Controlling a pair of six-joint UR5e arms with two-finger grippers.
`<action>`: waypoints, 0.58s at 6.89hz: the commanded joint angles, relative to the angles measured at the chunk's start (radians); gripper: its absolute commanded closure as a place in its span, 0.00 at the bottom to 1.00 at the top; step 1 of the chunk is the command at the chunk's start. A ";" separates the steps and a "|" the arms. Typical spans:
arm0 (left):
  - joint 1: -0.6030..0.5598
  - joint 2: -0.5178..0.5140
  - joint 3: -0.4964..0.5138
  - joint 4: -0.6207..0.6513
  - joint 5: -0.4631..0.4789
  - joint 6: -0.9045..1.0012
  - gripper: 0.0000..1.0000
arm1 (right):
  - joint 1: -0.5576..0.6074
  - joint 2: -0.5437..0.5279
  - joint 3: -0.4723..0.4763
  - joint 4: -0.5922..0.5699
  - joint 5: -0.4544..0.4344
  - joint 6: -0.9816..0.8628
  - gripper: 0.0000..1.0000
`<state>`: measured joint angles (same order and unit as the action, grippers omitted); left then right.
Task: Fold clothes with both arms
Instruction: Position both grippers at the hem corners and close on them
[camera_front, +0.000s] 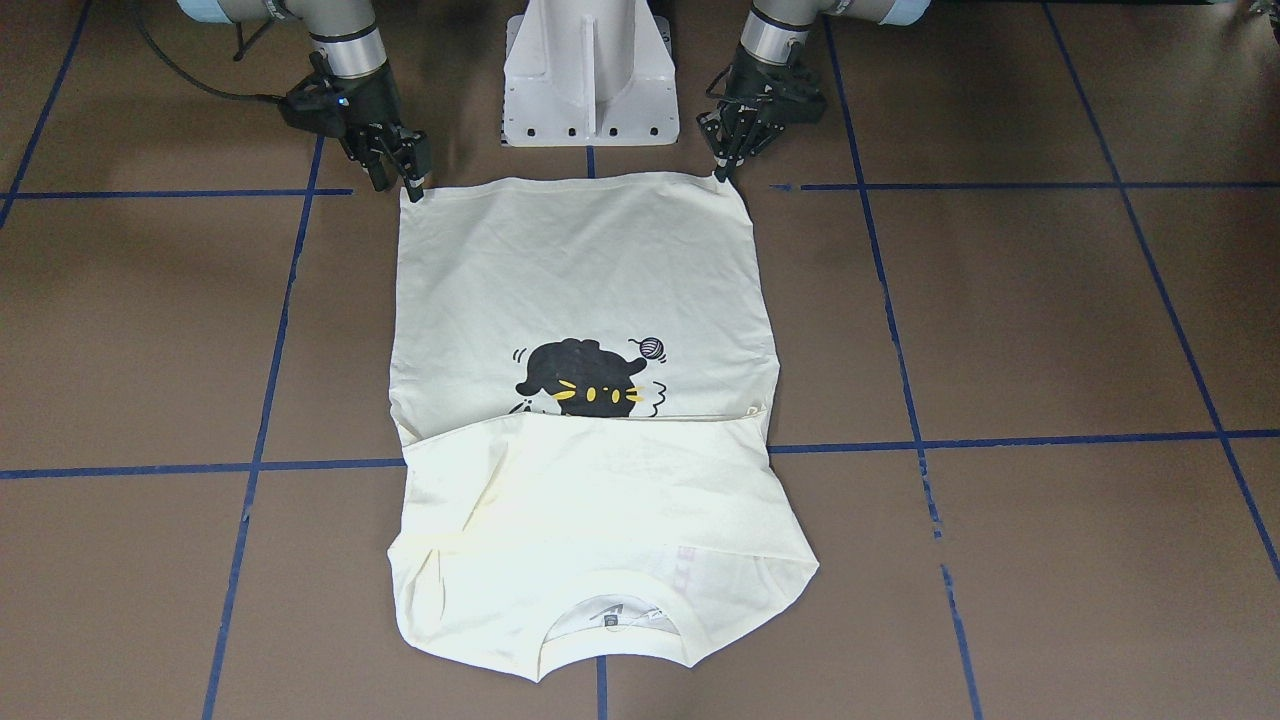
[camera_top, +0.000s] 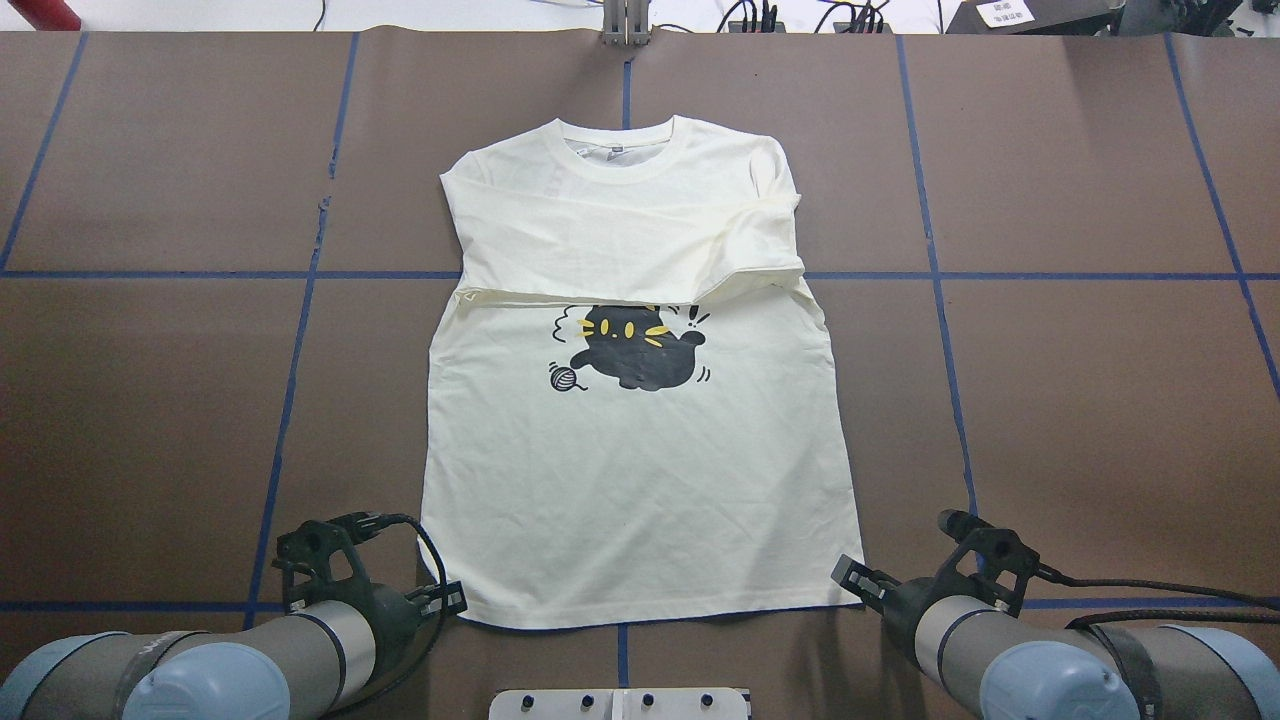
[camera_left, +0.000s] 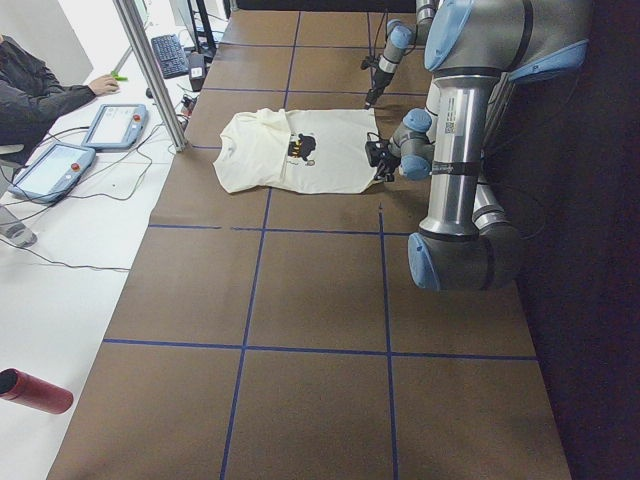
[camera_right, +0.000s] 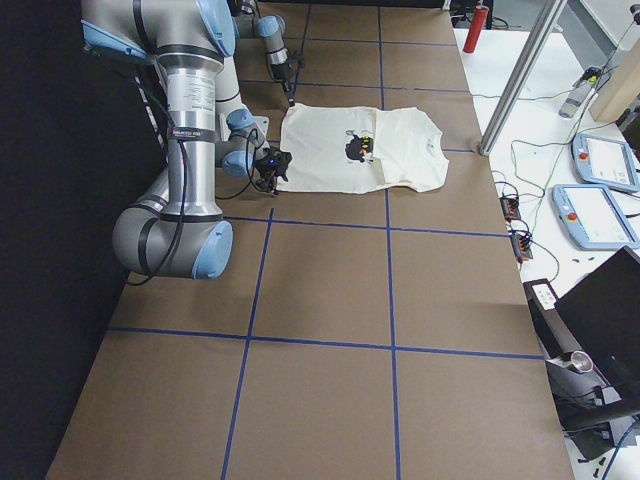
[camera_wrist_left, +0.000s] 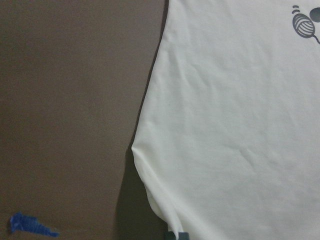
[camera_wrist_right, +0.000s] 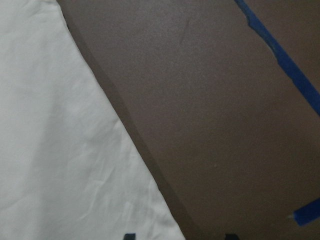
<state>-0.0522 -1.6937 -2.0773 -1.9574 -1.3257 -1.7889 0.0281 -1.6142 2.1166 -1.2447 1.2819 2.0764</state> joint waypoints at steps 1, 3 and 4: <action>0.000 -0.001 -0.004 0.000 0.003 0.000 1.00 | -0.017 0.011 -0.003 -0.004 -0.022 0.014 0.46; 0.000 0.000 -0.007 0.000 0.003 0.000 1.00 | -0.019 0.023 -0.012 -0.004 -0.024 0.014 0.49; 0.000 -0.001 -0.009 0.000 0.003 0.000 1.00 | -0.019 0.023 -0.018 -0.004 -0.026 0.014 0.49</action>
<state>-0.0522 -1.6944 -2.0847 -1.9573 -1.3223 -1.7886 0.0099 -1.5929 2.1045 -1.2486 1.2583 2.0905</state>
